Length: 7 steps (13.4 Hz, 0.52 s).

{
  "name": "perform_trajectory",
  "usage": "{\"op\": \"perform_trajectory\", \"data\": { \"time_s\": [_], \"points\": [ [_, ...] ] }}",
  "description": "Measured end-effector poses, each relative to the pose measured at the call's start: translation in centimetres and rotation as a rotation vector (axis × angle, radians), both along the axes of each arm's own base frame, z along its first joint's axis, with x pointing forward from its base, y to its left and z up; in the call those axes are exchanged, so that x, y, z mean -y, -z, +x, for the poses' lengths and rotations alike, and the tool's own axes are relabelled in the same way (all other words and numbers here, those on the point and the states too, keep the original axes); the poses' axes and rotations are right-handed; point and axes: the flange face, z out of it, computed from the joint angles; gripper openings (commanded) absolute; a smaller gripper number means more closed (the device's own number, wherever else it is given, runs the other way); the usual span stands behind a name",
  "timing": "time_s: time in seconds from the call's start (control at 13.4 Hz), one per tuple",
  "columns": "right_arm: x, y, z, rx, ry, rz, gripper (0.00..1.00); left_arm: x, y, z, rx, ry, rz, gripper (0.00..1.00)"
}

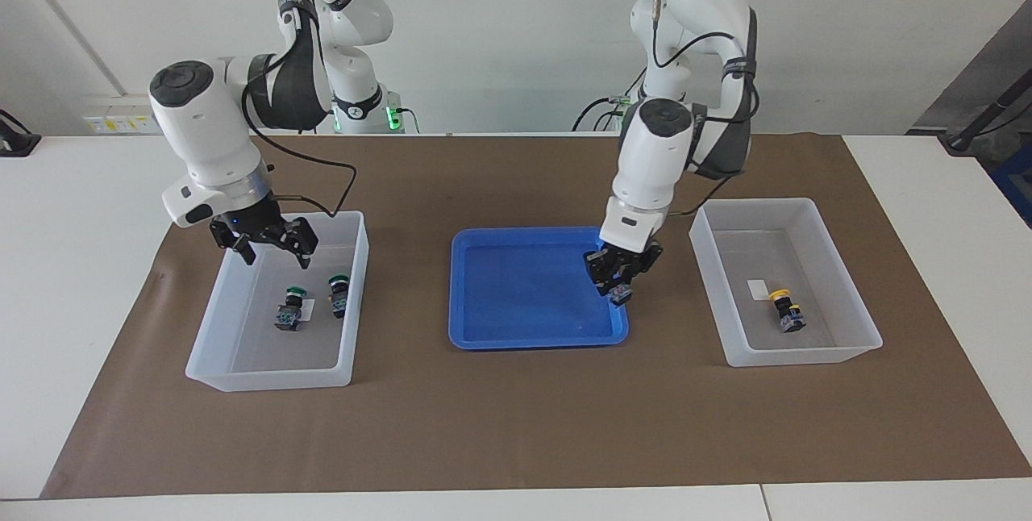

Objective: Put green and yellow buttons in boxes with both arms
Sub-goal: 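Carry the yellow button to the box while the right gripper withdraws, then lower the yellow button into the box and open the left gripper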

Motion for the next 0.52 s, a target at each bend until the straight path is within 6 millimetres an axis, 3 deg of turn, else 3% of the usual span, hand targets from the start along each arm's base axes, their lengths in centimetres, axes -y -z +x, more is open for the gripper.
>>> {"op": "perform_trajectory", "data": {
  "time_s": [0.22, 0.52],
  "points": [
    [0.2, -6.8, -1.9, -0.005, 0.022, 0.009, 1.00, -7.0, -1.7, 1.5, 0.013, 0.028, 0.031, 0.00],
    [1.2, -13.6, -3.9, -0.025, 0.040, 0.015, 1.00, -15.1, -1.3, 3.0, 0.057, 0.166, 0.089, 0.00]
  ]
}}
